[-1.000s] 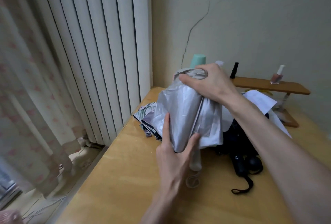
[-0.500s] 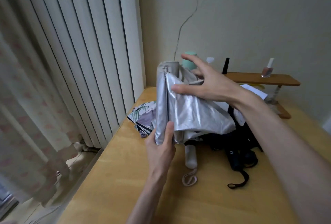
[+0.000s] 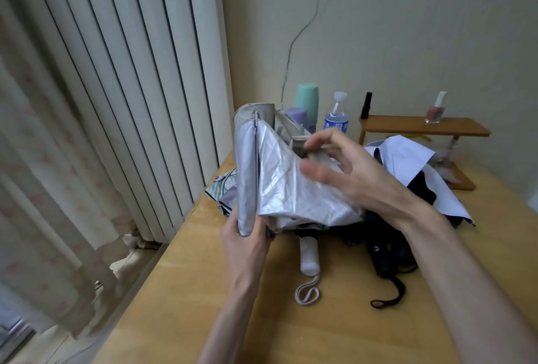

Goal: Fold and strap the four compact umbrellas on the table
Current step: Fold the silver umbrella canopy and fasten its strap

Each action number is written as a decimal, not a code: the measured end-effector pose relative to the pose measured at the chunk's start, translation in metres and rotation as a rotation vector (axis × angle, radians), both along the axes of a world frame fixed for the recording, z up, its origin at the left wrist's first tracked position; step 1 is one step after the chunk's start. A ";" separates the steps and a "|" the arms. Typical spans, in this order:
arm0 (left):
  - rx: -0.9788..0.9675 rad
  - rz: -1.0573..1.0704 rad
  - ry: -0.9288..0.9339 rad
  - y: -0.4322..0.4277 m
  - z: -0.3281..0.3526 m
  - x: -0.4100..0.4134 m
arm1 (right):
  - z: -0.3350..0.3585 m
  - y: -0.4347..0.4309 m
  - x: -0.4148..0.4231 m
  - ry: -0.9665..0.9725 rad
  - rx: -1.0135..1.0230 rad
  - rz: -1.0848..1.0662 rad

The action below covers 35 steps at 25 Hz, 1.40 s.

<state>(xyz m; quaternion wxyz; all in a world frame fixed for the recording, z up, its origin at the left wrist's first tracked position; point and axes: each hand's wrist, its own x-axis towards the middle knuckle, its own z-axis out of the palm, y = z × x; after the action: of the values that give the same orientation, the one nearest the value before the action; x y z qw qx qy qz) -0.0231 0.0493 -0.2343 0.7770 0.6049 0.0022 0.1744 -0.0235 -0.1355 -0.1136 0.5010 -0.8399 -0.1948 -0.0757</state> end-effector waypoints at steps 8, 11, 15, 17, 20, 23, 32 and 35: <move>0.040 0.104 0.023 0.002 -0.011 0.012 | -0.015 -0.031 -0.016 -0.043 -0.009 0.050; 0.066 0.098 0.034 0.000 -0.012 0.011 | -0.024 -0.040 -0.014 -0.146 0.278 -0.072; 0.055 0.051 0.027 -0.005 -0.003 0.004 | -0.034 -0.048 -0.009 0.019 0.573 -0.118; 0.050 0.029 0.033 -0.007 0.000 0.001 | -0.035 -0.048 -0.011 0.090 0.554 -0.069; 0.050 0.008 0.039 -0.008 0.000 0.000 | -0.033 -0.054 -0.016 0.099 0.332 -0.021; 0.065 0.043 0.034 -0.003 -0.004 0.004 | -0.024 -0.066 -0.024 0.090 0.007 -0.013; 0.137 0.055 -0.009 -0.002 -0.008 0.008 | -0.032 -0.064 -0.021 -0.039 0.069 -0.084; 0.159 0.074 -0.027 0.001 -0.012 0.012 | -0.032 -0.062 -0.022 0.052 -0.126 -0.083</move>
<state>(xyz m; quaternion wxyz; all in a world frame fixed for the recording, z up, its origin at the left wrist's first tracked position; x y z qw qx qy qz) -0.0112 0.0504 -0.2460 0.7194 0.6618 0.0003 0.2109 -0.0459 -0.1971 -0.1451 0.4486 -0.8787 -0.1511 -0.0620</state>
